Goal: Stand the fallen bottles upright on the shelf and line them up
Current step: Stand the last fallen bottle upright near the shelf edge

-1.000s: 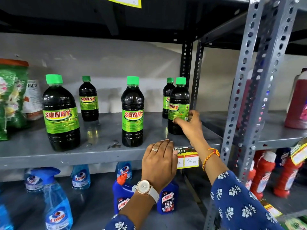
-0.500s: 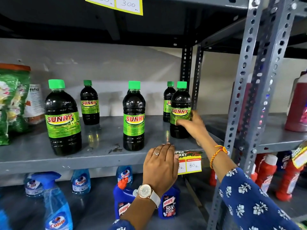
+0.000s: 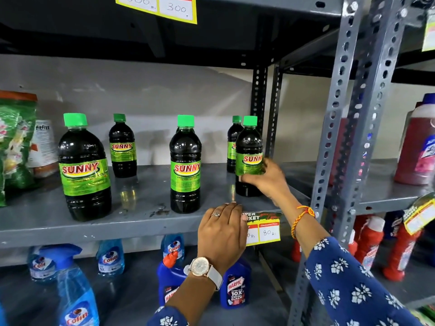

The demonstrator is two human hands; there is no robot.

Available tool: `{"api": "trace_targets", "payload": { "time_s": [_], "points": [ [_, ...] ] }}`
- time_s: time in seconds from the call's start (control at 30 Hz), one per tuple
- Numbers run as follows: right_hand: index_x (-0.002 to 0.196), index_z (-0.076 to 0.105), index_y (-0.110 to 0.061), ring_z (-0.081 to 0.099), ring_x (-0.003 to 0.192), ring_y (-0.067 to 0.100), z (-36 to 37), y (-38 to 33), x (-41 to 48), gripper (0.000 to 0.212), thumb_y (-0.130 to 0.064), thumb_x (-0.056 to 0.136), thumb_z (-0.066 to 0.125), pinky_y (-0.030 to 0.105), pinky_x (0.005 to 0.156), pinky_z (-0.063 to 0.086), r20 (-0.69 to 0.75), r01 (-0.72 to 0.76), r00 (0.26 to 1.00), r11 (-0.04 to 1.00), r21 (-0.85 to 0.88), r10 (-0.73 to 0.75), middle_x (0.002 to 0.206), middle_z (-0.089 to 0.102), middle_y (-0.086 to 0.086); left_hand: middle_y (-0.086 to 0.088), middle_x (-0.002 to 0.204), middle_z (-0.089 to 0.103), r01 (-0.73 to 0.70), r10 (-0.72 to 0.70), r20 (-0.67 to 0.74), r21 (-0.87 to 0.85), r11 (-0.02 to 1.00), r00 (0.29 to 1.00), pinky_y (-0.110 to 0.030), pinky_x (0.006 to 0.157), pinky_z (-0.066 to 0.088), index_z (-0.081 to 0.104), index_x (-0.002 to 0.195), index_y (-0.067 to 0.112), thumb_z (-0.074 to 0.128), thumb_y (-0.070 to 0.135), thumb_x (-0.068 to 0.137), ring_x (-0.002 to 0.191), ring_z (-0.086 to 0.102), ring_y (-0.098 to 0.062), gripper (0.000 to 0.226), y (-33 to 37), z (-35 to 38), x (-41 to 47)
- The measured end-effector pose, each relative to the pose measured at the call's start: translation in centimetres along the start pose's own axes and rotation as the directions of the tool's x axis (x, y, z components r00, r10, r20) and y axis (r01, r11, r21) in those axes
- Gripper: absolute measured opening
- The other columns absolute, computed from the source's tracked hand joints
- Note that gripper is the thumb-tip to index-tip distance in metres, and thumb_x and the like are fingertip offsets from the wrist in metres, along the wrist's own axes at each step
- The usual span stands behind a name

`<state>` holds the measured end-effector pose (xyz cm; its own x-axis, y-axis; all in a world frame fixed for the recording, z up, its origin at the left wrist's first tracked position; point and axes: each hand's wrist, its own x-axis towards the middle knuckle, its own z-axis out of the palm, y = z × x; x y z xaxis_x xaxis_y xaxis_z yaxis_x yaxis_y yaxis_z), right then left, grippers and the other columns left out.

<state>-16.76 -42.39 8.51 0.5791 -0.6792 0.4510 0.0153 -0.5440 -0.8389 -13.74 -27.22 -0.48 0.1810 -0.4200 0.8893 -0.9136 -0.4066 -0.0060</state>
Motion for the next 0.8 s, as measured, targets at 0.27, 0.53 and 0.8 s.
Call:
{"api": "trace_targets", "payload": {
  "time_s": [0.27, 0.53, 0.8],
  "points": [
    [0.091, 0.057, -0.033, 0.055, 0.074, -0.01, -1.0, -0.7, -2.2, 0.04, -0.02, 0.061, 0.08, 0.003, 0.053, 0.039, 0.051, 0.021, 0.998, 1.0, 0.001, -0.021, 0.08, 0.061, -0.02, -0.006, 0.099, 0.072, 0.023, -0.023, 0.056, 0.008, 1.0, 0.998, -0.032, 0.084, 0.045, 0.07, 0.098, 0.01, 0.038, 0.029, 0.093, 0.09, 0.066, -0.021, 0.037, 0.2, -0.3, 0.0],
    [0.1, 0.056, -0.031, 0.058, 0.083, 0.0, -1.7, -0.7, -3.6, 0.044, -0.026, 0.063, 0.078, 0.012, 0.064, 0.041, 0.061, 0.014, 0.998, 1.0, -0.018, -0.013, 0.09, 0.063, -0.012, -0.008, 0.1, 0.072, 0.058, -0.055, 0.106, -0.025, 0.998, 0.993, -0.033, 0.083, 0.048, 0.07, 0.097, 0.009, 0.038, 0.027, 0.092, 0.091, 0.067, -0.022, 0.038, 0.6, -0.8, 0.0],
    [0.102, 0.055, -0.029, 0.056, 0.08, -0.007, -1.7, -0.7, -4.2, 0.044, -0.025, 0.064, 0.078, 0.008, 0.061, 0.039, 0.033, 0.047, 0.998, 0.999, -0.008, -0.047, 0.09, 0.062, -0.013, -0.007, 0.101, 0.072, 0.064, -0.061, 0.117, -0.02, 0.998, 0.991, -0.032, 0.085, 0.047, 0.07, 0.099, 0.01, 0.038, 0.028, 0.093, 0.093, 0.067, -0.021, 0.038, 0.7, -0.9, 0.1]
  ]
}}
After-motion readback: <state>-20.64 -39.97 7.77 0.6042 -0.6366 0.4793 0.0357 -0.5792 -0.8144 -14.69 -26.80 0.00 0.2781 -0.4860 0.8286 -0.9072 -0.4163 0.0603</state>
